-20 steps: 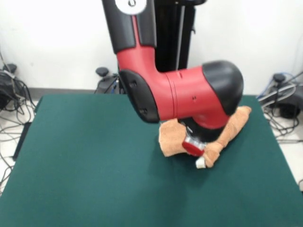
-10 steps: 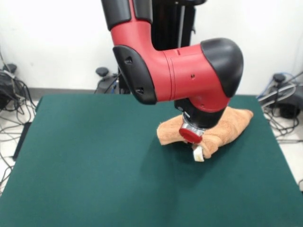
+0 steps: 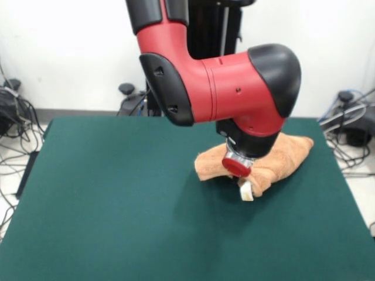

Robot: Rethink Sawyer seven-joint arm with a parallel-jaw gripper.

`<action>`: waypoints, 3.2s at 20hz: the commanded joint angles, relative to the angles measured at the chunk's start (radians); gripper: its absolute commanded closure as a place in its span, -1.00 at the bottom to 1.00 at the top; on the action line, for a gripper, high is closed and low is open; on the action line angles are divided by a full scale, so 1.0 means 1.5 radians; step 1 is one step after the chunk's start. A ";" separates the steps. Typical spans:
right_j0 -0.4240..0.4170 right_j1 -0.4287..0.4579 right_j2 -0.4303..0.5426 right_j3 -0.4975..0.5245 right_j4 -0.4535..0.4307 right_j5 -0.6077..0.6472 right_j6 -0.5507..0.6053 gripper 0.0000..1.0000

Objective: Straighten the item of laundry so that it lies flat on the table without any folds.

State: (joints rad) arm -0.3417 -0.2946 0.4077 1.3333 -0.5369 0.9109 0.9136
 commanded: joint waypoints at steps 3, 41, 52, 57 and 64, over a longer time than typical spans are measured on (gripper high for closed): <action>-0.026 -0.084 -0.026 0.110 -0.047 -0.034 -0.002 1.00; -0.088 -0.270 0.026 0.290 0.014 -0.064 0.049 1.00; -0.075 -0.305 0.009 0.298 0.031 -0.034 0.037 1.00; -0.061 -0.290 0.000 0.282 0.020 -0.035 0.048 1.00; -0.050 -0.285 -0.007 0.280 0.019 -0.052 0.067 1.00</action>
State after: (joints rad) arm -0.4437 -0.7309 0.3940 1.7209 -0.5173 0.8033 0.9136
